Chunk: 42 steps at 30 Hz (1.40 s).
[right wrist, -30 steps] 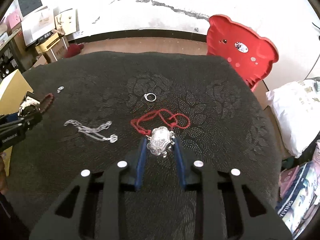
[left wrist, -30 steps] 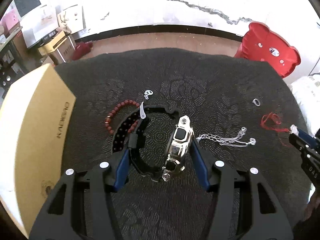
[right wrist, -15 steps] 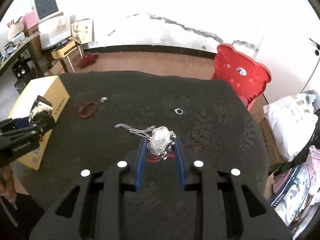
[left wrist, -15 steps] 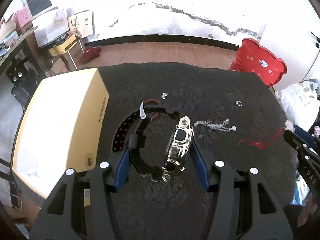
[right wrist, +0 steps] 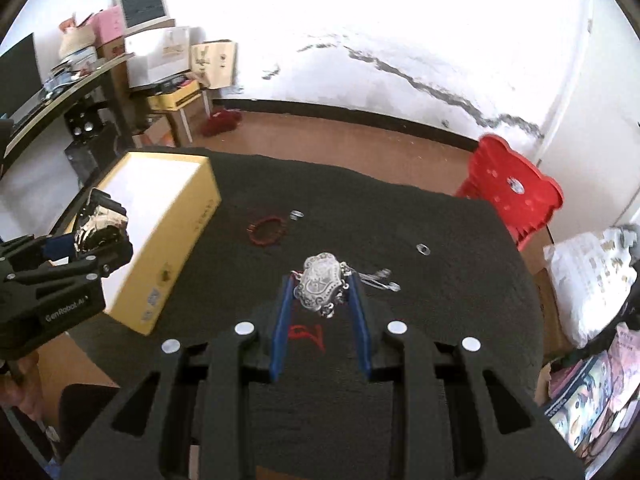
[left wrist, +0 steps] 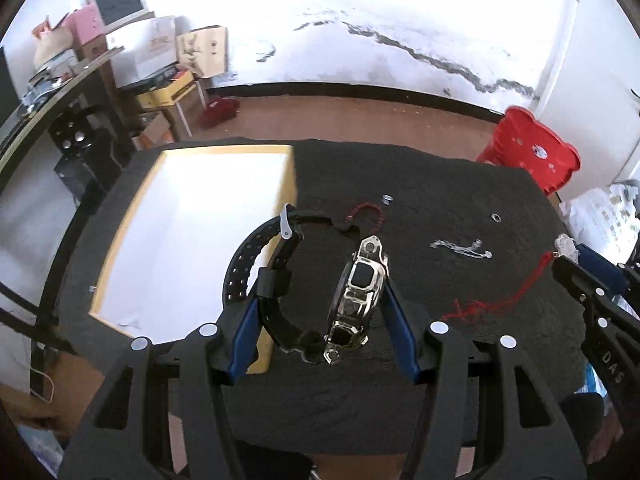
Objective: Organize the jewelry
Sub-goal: 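Carry the watch and pendant over the white box with both tools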
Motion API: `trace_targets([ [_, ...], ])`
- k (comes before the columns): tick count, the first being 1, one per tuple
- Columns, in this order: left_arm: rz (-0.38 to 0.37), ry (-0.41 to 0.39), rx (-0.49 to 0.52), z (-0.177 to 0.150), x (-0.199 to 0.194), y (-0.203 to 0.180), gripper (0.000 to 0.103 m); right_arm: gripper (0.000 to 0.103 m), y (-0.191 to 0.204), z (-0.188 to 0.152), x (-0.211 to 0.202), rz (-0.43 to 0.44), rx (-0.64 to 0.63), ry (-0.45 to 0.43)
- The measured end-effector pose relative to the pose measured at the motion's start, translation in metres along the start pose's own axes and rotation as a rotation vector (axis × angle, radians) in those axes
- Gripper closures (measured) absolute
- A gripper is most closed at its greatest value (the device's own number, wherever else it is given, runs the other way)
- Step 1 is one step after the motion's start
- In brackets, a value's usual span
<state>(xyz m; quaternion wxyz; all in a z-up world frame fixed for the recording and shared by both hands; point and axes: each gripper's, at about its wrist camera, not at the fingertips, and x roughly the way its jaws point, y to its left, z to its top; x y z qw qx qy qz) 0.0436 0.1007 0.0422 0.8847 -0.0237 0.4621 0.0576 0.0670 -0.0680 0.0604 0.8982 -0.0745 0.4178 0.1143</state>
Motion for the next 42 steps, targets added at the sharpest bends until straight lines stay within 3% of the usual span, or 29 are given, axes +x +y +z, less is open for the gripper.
trace_targets([
  [10, 0.065, -0.033, -0.080, 0.011, -0.040, 0.081, 0.047, 0.075, 0.103, 0.054, -0.027, 0.085, -0.102, -0.057],
  [20, 0.128, -0.044, -0.156, 0.019, -0.054, 0.152, 0.047, 0.075, 0.185, 0.105, -0.029, 0.159, -0.172, -0.082],
  [32, 0.139, -0.011, -0.192, 0.023, -0.027, 0.194, 0.047, 0.075, 0.235, 0.122, 0.020, 0.190, -0.210, -0.028],
  [42, 0.111, 0.071, -0.219, 0.018, 0.032, 0.207, 0.048, 0.075, 0.256, 0.114, 0.083, 0.197, -0.219, 0.059],
])
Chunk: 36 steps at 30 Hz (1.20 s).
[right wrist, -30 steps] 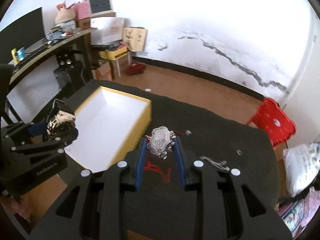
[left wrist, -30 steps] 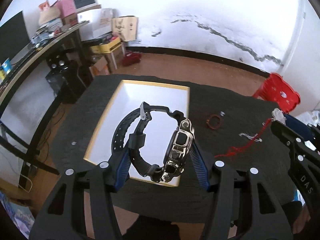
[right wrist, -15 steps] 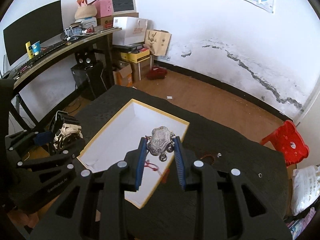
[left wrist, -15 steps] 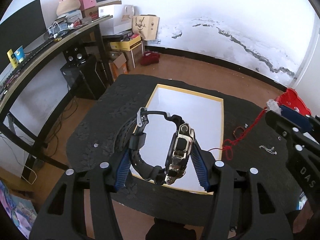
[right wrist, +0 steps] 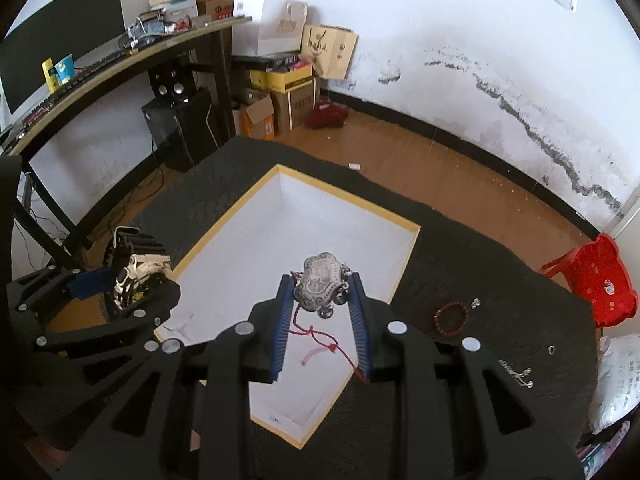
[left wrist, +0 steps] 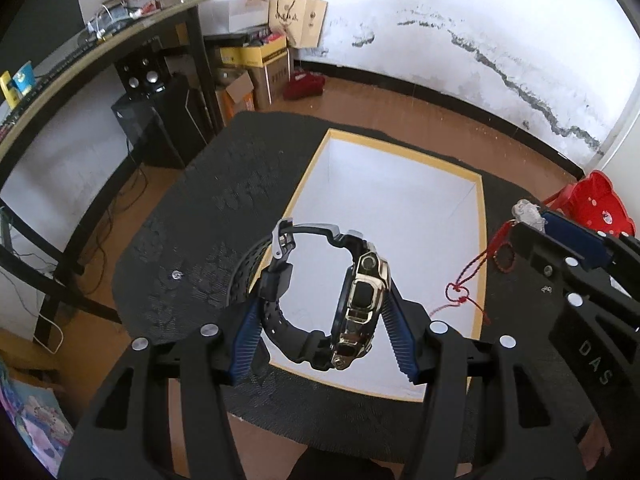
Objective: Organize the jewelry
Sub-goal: 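Carry the watch and pendant over the white box with both tools, then open both tools to drop the watch and pendant into the box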
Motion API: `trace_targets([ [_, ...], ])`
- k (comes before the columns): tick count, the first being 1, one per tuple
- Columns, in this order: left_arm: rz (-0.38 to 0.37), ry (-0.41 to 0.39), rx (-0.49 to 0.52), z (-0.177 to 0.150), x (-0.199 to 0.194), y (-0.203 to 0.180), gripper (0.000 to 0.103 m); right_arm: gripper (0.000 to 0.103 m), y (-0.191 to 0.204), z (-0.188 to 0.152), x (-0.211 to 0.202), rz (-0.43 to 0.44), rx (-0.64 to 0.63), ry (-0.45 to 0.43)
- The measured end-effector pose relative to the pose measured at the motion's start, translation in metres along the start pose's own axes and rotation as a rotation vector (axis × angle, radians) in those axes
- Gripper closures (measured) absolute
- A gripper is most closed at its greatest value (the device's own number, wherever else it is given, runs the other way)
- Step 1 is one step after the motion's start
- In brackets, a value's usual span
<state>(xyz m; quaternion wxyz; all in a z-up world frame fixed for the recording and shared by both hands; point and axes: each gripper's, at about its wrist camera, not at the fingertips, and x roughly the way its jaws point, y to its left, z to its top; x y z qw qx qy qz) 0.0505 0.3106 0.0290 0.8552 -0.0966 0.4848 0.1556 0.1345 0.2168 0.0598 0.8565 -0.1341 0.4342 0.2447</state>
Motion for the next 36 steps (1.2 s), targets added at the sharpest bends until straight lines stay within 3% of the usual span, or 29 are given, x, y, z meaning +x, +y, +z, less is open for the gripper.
trace_targets([
  [23, -0.005, 0.138, 0.002, -0.004, 0.110, -0.007, 0.048, 0.075, -0.012, -0.019, 0.122, 0.001, -0.003, 0.167],
  [36, 0.007, 0.214, -0.013, -0.015, 0.157, -0.002, 0.048, 0.075, -0.009, -0.032, 0.164, 0.002, -0.015, 0.223],
])
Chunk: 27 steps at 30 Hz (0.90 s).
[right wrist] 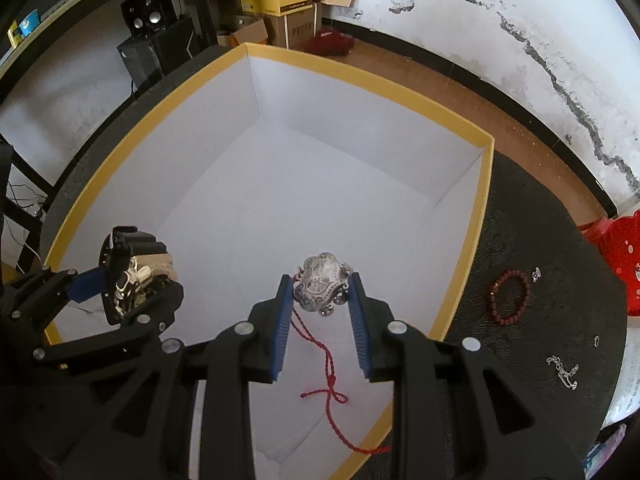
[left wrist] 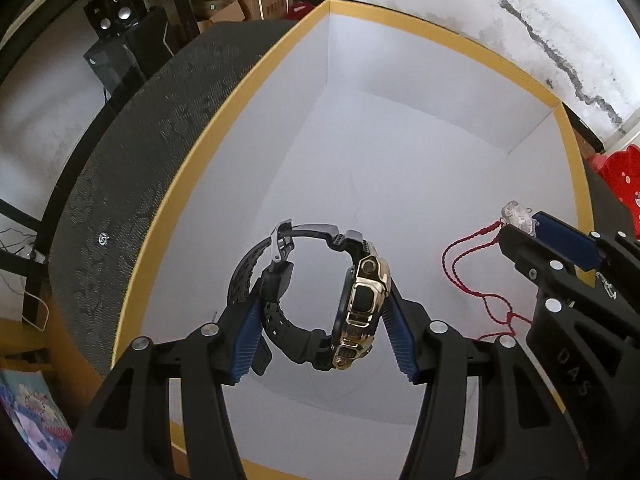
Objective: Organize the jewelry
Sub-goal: 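Open both tools to drop the watch and pendant into the box, then withdraw both tools from the box back over the table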
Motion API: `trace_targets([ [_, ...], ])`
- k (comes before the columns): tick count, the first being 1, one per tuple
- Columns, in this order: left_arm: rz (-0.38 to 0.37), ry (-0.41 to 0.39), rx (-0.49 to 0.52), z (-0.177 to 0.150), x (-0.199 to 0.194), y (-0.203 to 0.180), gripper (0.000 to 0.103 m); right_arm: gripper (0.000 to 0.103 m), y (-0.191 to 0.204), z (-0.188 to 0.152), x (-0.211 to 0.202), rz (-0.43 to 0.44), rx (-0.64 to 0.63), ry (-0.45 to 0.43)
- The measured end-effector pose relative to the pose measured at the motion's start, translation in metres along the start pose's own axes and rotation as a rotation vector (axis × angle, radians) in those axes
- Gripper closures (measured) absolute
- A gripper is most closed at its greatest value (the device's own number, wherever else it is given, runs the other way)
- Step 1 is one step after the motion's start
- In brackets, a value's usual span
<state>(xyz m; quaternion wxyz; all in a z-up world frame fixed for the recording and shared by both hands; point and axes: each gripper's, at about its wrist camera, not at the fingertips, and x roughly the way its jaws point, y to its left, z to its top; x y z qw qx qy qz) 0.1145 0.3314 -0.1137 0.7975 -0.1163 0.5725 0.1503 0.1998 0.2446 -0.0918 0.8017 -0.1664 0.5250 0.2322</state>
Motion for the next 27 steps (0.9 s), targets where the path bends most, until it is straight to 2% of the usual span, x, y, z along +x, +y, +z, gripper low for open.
trace_targets([
  [8, 0.003, 0.013, 0.007, 0.002, 0.005, -0.002, 0.047, 0.075, 0.000, 0.000, 0.004, 0.000, -0.001, 0.009],
  [10, -0.001, 0.012, 0.009, 0.002, 0.005, -0.004, 0.047, 0.071, -0.001, 0.000, 0.003, 0.000, 0.001, 0.006],
  [13, 0.001, 0.008, 0.003, 0.003, 0.003, -0.002, 0.038, 0.063, -0.002, 0.001, -0.002, -0.013, 0.004, -0.006],
  [15, 0.048, -0.013, 0.000, 0.005, -0.003, 0.000, 0.023, 0.057, -0.006, 0.002, -0.006, -0.019, 0.013, -0.015],
  [18, 0.049, -0.038, 0.010, 0.006, -0.014, 0.003, 0.022, 0.043, -0.009, 0.003, -0.016, -0.030, 0.020, -0.036],
  [23, 0.036, -0.063, -0.002, 0.005, -0.036, 0.006, 0.014, 0.042, -0.015, 0.002, -0.044, -0.027, 0.027, -0.065],
  [27, 0.019, -0.087, -0.010, 0.002, -0.062, 0.007, 0.011, 0.030, -0.019, -0.005, -0.080, -0.019, 0.022, -0.112],
])
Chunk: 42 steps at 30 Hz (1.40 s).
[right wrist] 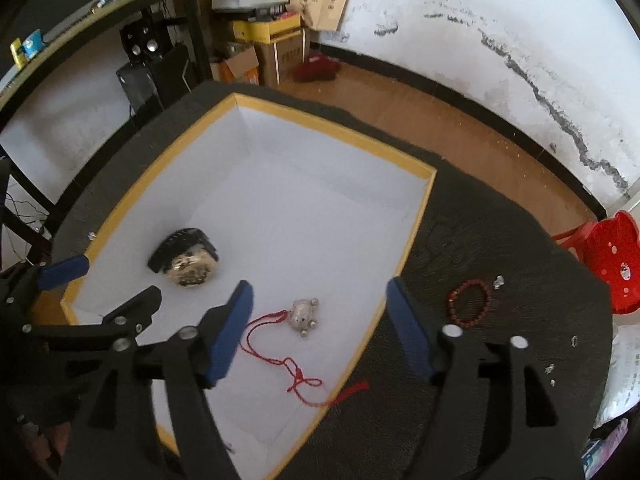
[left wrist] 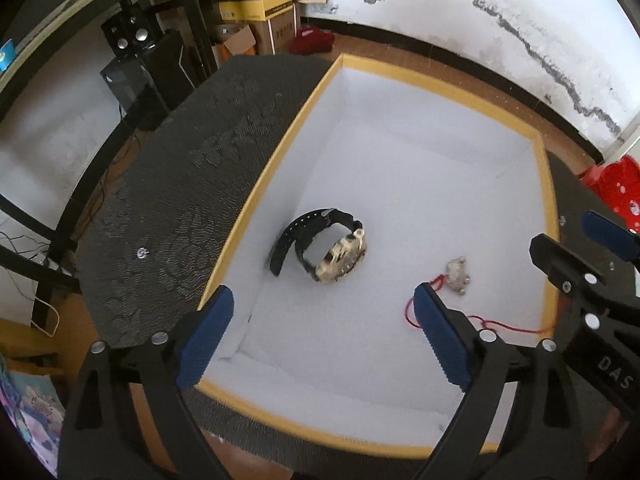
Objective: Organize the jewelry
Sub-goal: 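Withdraw both tools from the box back over the table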
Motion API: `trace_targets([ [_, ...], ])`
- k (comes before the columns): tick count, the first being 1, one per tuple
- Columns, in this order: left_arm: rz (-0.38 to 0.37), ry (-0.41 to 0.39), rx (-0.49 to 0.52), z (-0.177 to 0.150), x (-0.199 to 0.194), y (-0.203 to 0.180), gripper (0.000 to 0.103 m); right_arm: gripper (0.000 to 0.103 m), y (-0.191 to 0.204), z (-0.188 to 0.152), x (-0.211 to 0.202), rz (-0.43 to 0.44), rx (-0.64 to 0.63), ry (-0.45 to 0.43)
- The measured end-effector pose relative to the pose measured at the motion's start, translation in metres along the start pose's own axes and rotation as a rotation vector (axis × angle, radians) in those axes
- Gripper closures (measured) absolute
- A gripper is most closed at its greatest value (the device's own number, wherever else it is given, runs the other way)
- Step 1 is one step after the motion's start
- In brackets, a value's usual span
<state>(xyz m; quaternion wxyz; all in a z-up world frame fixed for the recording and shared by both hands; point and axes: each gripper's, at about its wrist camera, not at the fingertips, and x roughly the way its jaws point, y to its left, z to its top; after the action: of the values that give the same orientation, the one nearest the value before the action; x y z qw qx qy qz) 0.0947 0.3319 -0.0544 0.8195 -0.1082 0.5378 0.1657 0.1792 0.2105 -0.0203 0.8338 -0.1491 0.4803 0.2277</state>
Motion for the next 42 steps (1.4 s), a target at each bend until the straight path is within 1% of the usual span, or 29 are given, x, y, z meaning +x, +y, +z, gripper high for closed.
trace_targets([
  [1, -0.006, -0.007, -0.005, -0.002, -0.009, 0.000, 0.010, 0.028, -0.002, -0.001, -0.008, 0.000, 0.002, -0.009],
  [2, -0.009, -0.014, -0.003, -0.005, -0.017, -0.001, 0.010, 0.022, -0.004, -0.003, -0.019, 0.002, 0.008, -0.022],
  [3, -0.010, -0.020, 0.007, -0.007, -0.025, -0.002, 0.010, 0.019, -0.006, -0.005, -0.026, 0.005, 0.009, -0.030],
  [4, -0.005, -0.026, 0.018, -0.009, -0.032, -0.004, 0.010, 0.019, -0.008, -0.008, -0.037, 0.010, 0.011, -0.039],
  [6, 0.006, -0.042, 0.033, -0.016, -0.051, -0.009, 0.008, 0.013, -0.016, -0.016, -0.056, 0.010, 0.020, -0.048],
  [10, -0.014, -0.058, 0.049, -0.030, -0.080, -0.021, 0.007, 0.013, -0.032, -0.038, -0.098, 0.020, 0.043, -0.074],
  [12, -0.021, -0.055, 0.070, -0.039, -0.089, -0.032, 0.006, 0.009, -0.044, -0.053, -0.118, 0.017, 0.060, -0.093],
  [13, -0.027, -0.054, 0.078, -0.043, -0.092, -0.036, 0.006, 0.009, -0.050, -0.059, -0.127, 0.013, 0.067, -0.101],
  [15, -0.046, -0.052, 0.099, -0.056, -0.101, -0.052, 0.006, 0.007, -0.062, -0.072, -0.143, -0.006, 0.084, -0.114],
  [19, -0.091, -0.056, 0.140, -0.078, -0.117, -0.092, 0.006, 0.007, -0.100, -0.109, -0.173, -0.040, 0.135, -0.129],
  [24, -0.148, -0.064, 0.201, -0.102, -0.130, -0.143, 0.006, 0.007, -0.155, -0.154, -0.194, -0.088, 0.214, -0.134],
  [29, -0.188, -0.061, 0.262, -0.121, -0.137, -0.196, 0.006, 0.007, -0.212, -0.201, -0.209, -0.141, 0.309, -0.130],
  [33, -0.195, -0.065, 0.307, -0.128, -0.141, -0.227, 0.006, 0.007, -0.248, -0.230, -0.217, -0.170, 0.370, -0.127],
  [39, -0.205, -0.078, 0.356, -0.139, -0.145, -0.267, 0.006, 0.007, -0.283, -0.258, -0.222, -0.201, 0.423, -0.120],
  [42, -0.215, -0.075, 0.374, -0.144, -0.140, -0.281, 0.006, 0.007, -0.290, -0.265, -0.221, -0.209, 0.434, -0.116],
])
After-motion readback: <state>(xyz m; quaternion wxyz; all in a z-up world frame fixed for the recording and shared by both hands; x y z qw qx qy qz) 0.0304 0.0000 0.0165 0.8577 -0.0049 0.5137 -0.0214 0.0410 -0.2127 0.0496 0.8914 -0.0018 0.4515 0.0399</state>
